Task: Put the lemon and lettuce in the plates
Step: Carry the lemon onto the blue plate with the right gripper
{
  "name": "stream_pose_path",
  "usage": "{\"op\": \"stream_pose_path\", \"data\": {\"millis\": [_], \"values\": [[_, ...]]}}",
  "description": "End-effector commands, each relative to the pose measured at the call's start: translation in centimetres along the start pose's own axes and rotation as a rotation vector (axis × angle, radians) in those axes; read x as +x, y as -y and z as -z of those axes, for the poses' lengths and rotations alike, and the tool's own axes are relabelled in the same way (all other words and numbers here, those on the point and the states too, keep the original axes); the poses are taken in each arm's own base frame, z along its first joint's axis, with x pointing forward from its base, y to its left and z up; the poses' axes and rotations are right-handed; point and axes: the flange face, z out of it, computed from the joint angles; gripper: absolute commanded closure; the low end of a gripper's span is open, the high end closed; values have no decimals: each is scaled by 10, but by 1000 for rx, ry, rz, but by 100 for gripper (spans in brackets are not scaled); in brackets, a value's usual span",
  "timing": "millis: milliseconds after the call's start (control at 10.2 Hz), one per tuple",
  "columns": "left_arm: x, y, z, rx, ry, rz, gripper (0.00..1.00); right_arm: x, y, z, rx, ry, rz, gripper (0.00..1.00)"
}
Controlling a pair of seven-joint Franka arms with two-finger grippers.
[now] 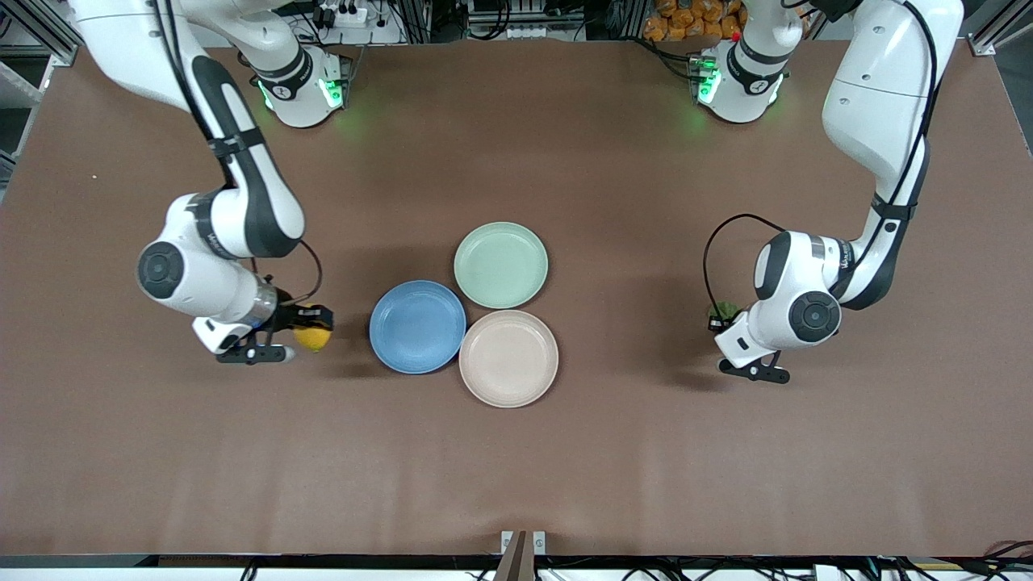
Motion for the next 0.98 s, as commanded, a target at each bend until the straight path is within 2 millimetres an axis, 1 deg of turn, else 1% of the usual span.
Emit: {"op": "stream_pose_path", "data": {"millis": [0, 98, 196, 295, 393, 491, 589, 688, 884], "values": [[4, -10, 23, -3, -46, 11, 100, 2, 49, -11, 11, 5, -54, 100], [9, -8, 41, -8, -78, 27, 100, 0, 69, -21, 6, 8, -56, 100], [13, -12, 58, -14, -108, 59, 100, -2, 88, -30, 3, 3, -58, 100], [19, -26, 73, -43, -136, 100, 100, -4, 103, -42, -1, -7, -69, 100], [22, -36, 82, -63, -151, 141, 100, -7, 116, -55, -4, -21, -73, 100], [24, -49, 89, -79, -161, 171, 100, -10, 124, -67, -8, -29, -73, 100], [26, -62, 95, -95, -171, 204, 100, -12, 130, -74, -9, -34, -72, 100], [27, -78, 103, -113, -180, 234, 100, -14, 137, -83, -13, -40, -73, 100], [29, -110, 120, -151, -200, 295, 100, -17, 141, -95, -18, -45, -70, 100]]}}
